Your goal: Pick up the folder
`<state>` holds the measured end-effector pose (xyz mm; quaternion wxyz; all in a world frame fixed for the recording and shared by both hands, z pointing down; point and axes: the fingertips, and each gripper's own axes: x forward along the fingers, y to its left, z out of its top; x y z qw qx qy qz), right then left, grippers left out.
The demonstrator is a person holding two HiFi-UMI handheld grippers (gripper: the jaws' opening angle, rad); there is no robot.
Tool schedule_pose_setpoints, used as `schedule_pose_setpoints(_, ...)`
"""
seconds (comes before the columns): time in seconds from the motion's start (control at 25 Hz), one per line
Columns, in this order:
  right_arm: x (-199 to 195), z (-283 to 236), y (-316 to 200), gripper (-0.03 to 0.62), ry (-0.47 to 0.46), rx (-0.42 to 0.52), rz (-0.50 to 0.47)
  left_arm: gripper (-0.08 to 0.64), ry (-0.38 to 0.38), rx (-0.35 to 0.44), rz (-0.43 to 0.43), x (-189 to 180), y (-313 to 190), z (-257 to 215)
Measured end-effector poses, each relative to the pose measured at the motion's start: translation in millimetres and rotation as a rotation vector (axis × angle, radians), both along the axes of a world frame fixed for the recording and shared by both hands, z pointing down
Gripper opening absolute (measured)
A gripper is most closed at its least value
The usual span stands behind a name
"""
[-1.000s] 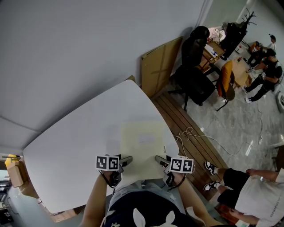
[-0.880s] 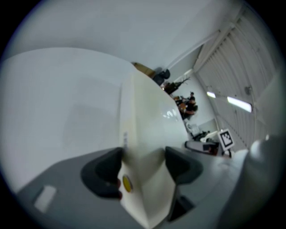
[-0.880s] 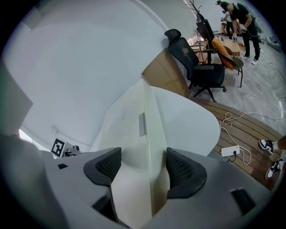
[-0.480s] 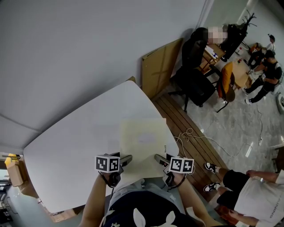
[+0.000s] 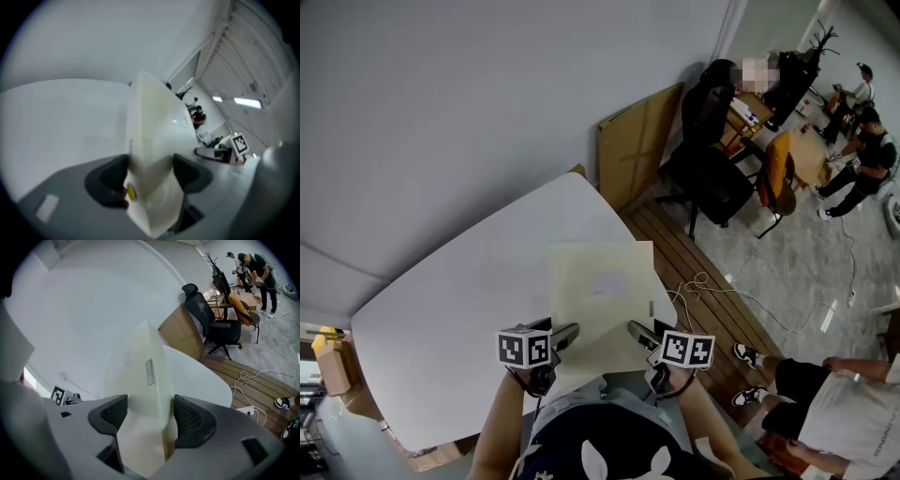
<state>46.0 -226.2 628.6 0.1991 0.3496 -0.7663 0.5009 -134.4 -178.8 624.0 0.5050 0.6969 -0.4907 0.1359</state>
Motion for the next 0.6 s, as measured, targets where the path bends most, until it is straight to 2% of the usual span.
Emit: schedule_pose_setpoints(0.6,-2,-53,4,0.301,-0.053,0.115,0.019,0.299,-0.044,0.146,-0.022,-1,1,-59)
